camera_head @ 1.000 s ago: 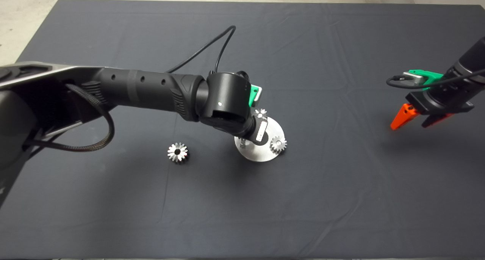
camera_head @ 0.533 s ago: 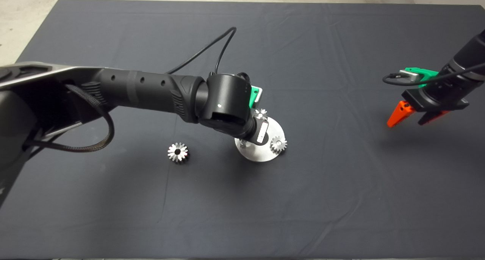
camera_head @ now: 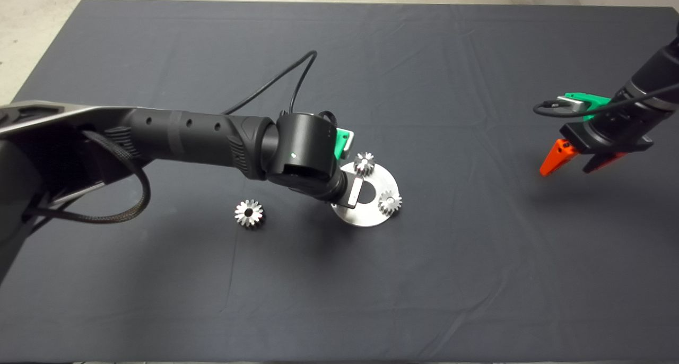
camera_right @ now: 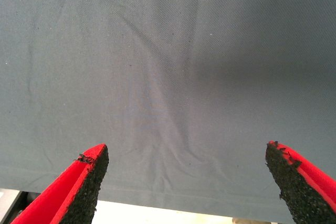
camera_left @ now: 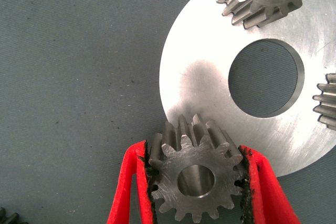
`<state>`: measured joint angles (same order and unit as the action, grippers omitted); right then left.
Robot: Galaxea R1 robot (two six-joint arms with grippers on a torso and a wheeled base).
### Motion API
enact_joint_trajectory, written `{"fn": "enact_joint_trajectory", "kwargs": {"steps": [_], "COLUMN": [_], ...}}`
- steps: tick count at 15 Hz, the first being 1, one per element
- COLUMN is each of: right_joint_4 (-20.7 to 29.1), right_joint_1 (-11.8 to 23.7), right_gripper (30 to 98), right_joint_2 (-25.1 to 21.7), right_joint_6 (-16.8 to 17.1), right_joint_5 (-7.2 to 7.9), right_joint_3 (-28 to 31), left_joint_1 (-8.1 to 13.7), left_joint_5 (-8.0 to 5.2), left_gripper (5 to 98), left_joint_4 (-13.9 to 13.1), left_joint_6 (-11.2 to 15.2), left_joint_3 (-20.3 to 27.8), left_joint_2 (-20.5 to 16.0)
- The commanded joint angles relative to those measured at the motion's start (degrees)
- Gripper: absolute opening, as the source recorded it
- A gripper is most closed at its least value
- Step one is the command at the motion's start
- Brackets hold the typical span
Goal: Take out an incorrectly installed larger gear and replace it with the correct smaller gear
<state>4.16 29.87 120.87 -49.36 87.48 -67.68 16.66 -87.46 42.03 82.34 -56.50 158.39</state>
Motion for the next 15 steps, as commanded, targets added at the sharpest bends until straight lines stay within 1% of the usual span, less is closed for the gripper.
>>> {"fn": "enact_joint_trajectory", "kwargs": {"steps": [1, 5, 8, 10, 15], "right_joint_4": [0.76, 0.76, 0.68, 0.76, 0.76], "right_joint_1": [1.25, 1.25, 1.25, 1.34, 1.78], "right_gripper": [79.2, 79.2, 79.2, 79.2, 79.2], "right_joint_2": [0.47, 0.47, 0.47, 0.33, 0.03], "right_joint_6": [0.4, 0.4, 0.58, 1.16, 1.28], "right_joint_5": [5.6, 5.6, 5.68, 5.68, 5.68], "right_joint_3": [-0.59, -0.68, -1.38, -1.38, -1.12], "left_joint_1": [1.0, 1.0, 1.0, 0.92, -1.02], "left_joint_5": [-5.36, -5.18, -5.27, -5.27, -5.35], "left_gripper": [23.3, 23.3, 23.3, 23.3, 23.3], "left_joint_4": [1.03, 1.0, 0.95, 1.0, 1.4], "left_joint_6": [0.37, 0.46, 0.63, 0.63, 0.2], "left_joint_3": [1.06, 0.97, 0.97, 0.71, 0.44], "left_joint_2": [0.61, 2.36, 2.4, 1.92, -1.02]}}
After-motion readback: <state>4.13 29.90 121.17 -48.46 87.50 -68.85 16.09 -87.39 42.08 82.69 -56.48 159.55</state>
